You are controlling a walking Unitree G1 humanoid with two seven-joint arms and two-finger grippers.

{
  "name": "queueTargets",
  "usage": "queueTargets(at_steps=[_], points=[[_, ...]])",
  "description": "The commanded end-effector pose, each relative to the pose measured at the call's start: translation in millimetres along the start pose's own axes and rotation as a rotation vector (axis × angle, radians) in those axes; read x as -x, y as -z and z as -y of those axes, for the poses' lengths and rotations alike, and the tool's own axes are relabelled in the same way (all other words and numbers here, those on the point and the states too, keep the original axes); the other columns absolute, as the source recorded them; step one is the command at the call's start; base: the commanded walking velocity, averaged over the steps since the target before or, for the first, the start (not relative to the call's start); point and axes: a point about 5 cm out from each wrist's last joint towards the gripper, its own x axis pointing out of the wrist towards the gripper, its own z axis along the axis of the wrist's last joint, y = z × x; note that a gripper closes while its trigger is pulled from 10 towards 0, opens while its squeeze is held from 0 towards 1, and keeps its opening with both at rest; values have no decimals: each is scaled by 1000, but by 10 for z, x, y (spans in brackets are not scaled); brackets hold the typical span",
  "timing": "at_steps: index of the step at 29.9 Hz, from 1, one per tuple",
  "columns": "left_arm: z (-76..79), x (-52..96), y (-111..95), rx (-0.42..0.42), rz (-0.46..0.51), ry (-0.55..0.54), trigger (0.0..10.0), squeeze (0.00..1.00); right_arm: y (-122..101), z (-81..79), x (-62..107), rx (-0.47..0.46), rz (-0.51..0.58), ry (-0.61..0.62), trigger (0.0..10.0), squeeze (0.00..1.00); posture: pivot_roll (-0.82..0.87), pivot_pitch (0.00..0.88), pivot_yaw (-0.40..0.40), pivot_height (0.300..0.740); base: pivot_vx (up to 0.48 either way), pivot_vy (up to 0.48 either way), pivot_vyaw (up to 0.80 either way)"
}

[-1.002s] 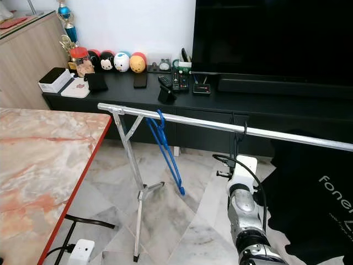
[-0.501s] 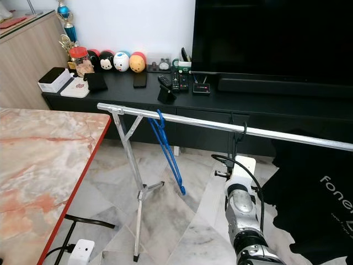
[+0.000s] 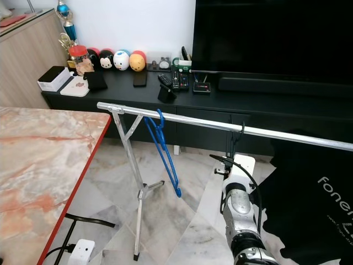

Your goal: Hang hanger

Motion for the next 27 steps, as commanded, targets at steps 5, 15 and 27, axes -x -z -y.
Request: queueTargets(at_steps=[5, 15, 27], points=[[-36, 6, 9, -23, -13, -7, 10000, 0, -11, -34, 62, 14, 54, -24, 10000, 1000, -25, 0, 11, 740, 0, 0, 0], [-35, 6, 7, -23, -11, -5, 10000, 0, -9, 21, 284, 61, 169, -1, 10000, 1000, -28, 0, 9, 740, 0, 0, 0], [-30, 7, 15, -31, -12, -3, 10000, 0, 147, 363, 541, 62, 104, 297, 10000, 1000, -32, 0, 7, 740, 0, 0, 0]])
